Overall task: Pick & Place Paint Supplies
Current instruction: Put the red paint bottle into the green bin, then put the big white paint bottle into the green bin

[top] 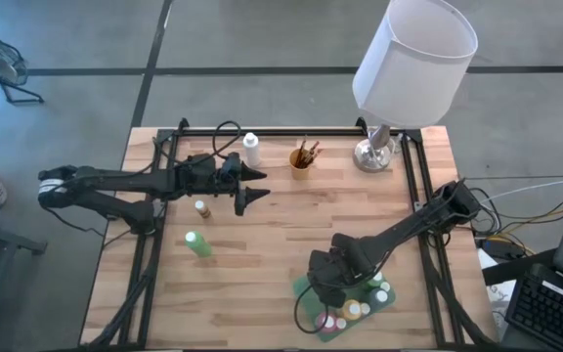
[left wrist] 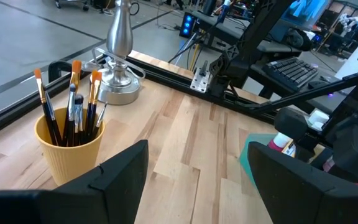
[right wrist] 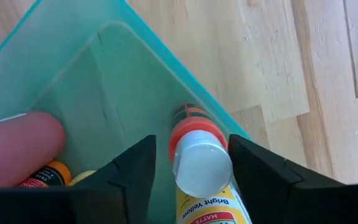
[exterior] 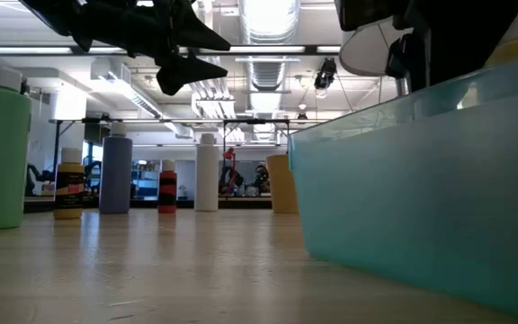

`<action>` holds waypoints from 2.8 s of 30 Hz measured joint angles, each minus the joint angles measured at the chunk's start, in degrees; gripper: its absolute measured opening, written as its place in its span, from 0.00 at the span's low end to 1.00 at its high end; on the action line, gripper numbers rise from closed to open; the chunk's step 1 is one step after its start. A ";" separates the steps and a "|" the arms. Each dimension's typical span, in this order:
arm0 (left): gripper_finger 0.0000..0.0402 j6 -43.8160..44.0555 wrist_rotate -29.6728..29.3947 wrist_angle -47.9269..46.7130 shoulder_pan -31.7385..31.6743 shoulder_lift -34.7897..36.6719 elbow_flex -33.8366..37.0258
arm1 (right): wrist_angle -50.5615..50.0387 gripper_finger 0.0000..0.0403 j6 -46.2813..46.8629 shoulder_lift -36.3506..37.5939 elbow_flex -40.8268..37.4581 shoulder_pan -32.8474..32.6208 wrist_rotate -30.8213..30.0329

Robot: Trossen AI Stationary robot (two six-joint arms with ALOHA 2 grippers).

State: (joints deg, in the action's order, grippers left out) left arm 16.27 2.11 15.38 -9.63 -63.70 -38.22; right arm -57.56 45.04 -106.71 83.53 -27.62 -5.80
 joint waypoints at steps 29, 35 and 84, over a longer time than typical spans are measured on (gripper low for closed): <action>0.70 0.02 -0.01 -0.04 0.07 0.00 0.02 | -6.49 0.52 -6.50 0.22 12.71 3.25 -2.10; 0.70 0.02 -0.02 -0.02 0.07 0.00 0.02 | -7.14 0.42 -10.82 0.22 15.68 5.11 -2.12; 0.69 1.47 -15.02 2.05 -0.13 0.48 -0.39 | -6.54 0.03 -47.73 11.08 17.73 31.79 -4.56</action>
State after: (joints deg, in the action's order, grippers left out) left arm 17.74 -12.91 17.43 -9.76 -63.22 -38.61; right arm -64.10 -2.70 -95.64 101.25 4.18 -10.36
